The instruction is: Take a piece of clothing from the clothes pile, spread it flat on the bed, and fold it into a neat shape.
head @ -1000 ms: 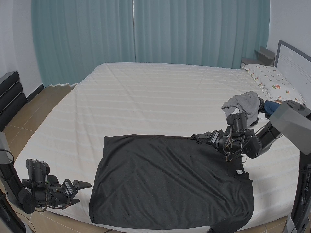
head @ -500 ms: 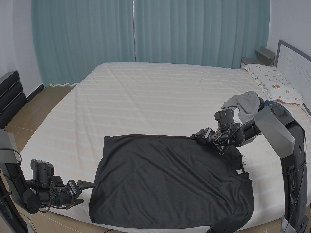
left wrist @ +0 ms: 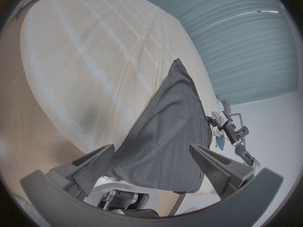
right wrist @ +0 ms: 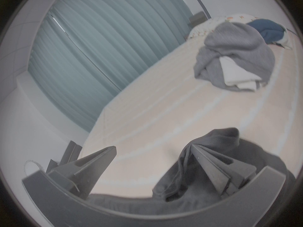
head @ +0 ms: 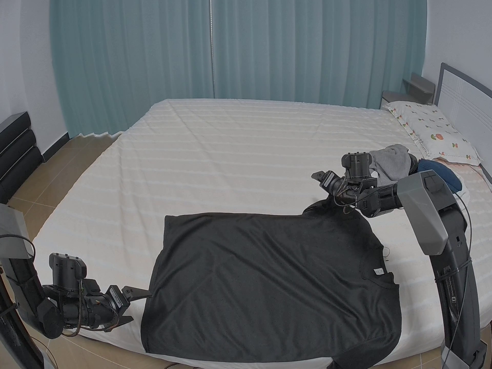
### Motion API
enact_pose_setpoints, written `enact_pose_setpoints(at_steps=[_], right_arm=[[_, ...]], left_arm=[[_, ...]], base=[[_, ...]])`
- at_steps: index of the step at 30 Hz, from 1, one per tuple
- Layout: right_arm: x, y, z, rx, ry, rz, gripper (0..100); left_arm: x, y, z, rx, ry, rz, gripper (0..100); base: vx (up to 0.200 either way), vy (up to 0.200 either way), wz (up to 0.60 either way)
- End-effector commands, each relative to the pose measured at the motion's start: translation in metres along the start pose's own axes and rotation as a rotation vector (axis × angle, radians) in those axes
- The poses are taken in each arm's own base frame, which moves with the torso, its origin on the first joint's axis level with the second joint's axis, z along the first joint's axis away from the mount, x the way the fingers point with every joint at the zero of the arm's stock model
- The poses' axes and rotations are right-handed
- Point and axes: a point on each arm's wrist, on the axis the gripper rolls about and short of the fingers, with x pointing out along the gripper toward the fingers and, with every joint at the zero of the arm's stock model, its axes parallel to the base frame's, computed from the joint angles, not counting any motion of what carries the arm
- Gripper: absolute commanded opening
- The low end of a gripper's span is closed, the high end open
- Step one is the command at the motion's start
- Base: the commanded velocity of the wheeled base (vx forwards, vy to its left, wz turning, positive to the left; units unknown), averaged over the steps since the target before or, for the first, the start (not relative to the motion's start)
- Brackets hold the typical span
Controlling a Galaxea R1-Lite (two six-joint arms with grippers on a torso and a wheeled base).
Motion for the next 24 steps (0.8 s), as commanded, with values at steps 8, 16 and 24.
enact_pose_setpoints(at_steps=[8,16,24], right_arm=[[-0.001,-0.028,0.015,-0.004,-0.073,-0.018,100],[-0.021,-0.044,0.016,-0.06,0.023,-0.053,100],[-0.027,-0.067,0.021,-0.101,0.091,-0.121,100]], left_arm=[[0.0,0.0,0.0,-0.002,0.001,0.001,100],[0.0,0.0,0.0,-0.002,0.001,0.001,100],[0.001,0.0,0.001,-0.002,-0.001,0.0,100]], base=[[0.0,0.0,0.0],[0.0,0.0,0.0],[0.0,0.0,0.0]])
